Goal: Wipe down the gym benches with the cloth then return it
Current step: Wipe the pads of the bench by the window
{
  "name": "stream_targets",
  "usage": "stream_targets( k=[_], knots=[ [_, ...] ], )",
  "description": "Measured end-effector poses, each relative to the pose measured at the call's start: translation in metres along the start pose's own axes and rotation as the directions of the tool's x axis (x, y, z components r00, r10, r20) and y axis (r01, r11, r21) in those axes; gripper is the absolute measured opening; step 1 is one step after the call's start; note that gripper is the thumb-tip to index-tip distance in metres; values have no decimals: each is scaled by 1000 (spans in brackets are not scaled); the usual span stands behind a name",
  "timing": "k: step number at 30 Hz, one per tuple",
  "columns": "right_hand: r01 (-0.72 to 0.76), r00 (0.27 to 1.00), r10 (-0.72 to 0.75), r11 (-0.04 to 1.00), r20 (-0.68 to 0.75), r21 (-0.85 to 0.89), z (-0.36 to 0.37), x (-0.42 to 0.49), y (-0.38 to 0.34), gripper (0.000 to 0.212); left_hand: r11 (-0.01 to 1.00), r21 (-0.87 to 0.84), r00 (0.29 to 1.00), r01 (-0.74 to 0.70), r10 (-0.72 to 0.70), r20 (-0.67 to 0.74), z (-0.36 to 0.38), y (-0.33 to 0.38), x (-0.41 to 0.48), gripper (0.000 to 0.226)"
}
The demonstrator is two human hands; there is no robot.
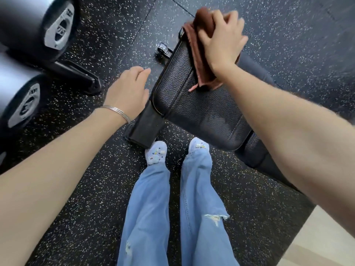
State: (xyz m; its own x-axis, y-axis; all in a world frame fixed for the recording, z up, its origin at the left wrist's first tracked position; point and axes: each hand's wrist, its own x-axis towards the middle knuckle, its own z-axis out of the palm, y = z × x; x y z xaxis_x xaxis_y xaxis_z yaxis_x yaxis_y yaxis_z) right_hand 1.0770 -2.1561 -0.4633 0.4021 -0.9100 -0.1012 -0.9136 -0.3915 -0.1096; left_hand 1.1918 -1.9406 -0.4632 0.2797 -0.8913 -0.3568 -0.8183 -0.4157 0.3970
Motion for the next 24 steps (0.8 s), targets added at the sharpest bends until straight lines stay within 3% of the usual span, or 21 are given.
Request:
stream_targets(
  k=[2, 5, 9, 11, 15, 18, 24],
  knots=[
    [43, 999, -43, 999, -1, 19, 1, -30, 5, 43, 999, -37, 1000, -3, 2, -21, -1, 10, 7, 51],
    [222, 972, -226, 973, 58, 69, -2, -104, 17, 46, 997, -83, 1000, -4, 4, -7, -1, 21, 19, 54],
    [560, 823, -563, 826, 72, 59, 2, -185, 64, 38, 987, -159, 999, 3, 6, 53, 4, 35, 32, 66],
    [645, 760, -646, 764, 73, 38, 3, -203, 101, 28, 986, -168, 996, 24, -10, 86, 7, 43, 34, 76],
    [553, 831, -554, 833, 53, 34, -5, -212, 153, 33, 983, -150, 993, 102, -93, 69, 14, 61, 31, 90],
    [498, 861, -504, 863, 75, 82, -9, -198, 147, 35, 986, -95, 990, 138, -133, 58, 18, 70, 31, 92],
    [133, 991, -134, 978, -7, 161, -6, -133, 102, 33, 997, 22, 997, 69, -69, 28, 21, 79, 44, 78]
  ],
)
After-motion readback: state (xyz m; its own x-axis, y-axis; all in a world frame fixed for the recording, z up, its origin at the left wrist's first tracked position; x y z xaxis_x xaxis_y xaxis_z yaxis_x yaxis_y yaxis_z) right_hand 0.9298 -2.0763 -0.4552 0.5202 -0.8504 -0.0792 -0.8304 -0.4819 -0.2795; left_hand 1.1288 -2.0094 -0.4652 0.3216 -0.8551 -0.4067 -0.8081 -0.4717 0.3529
